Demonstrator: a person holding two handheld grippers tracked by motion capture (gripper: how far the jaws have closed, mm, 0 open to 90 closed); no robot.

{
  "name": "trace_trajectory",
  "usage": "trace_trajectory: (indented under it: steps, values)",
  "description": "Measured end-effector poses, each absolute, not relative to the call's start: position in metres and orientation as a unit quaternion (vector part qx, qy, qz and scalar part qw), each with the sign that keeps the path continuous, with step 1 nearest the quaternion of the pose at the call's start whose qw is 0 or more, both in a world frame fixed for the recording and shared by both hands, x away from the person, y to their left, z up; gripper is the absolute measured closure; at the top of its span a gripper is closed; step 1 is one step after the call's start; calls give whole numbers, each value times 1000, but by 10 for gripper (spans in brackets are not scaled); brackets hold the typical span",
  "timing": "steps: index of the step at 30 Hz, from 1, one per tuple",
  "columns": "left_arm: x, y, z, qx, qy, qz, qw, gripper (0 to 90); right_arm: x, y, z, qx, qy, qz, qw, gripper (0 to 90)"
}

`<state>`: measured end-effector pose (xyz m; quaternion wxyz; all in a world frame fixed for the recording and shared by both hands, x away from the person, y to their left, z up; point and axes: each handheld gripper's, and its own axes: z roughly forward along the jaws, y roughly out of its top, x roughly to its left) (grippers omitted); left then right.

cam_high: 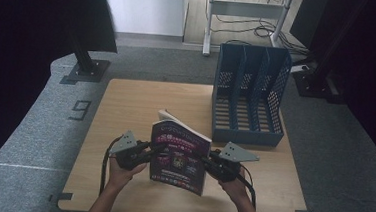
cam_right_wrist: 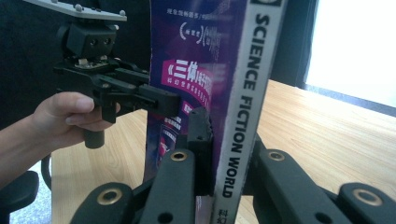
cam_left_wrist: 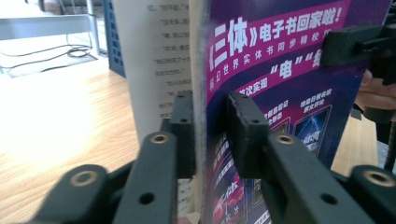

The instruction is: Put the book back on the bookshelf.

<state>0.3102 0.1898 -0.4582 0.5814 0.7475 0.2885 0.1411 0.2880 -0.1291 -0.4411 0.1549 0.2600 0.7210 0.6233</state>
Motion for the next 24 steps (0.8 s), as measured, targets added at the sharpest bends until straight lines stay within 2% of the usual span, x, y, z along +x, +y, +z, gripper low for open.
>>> trace_trajectory:
  steps: [3, 6, 10, 13, 17, 20, 24]
  values:
    - [310, 192, -457, 743, 293, 144, 585, 788, 288, -129, -441, 260, 722, 622, 156, 802]
    - [309, 192, -457, 742, 291, 138, 587, 857, 287, -128, -441, 259, 722, 623, 155, 798]
    - [309, 193, -454, 748, 279, 122, 590, 888, 289, -125, -438, 250, 729, 620, 146, 706]
    - [308, 193, -453, 752, 266, 112, 593, 889, 292, -123, -436, 255, 734, 614, 142, 678]
    - [309, 194, -454, 753, 259, 105, 596, 890, 300, -122, -435, 278, 733, 604, 142, 681]
    - [309, 194, -454, 754, 261, 106, 594, 889, 303, -120, -435, 292, 736, 588, 168, 769]
    - [312, 196, -457, 748, 278, 116, 592, 865, 302, -119, -436, 293, 734, 587, 176, 792]
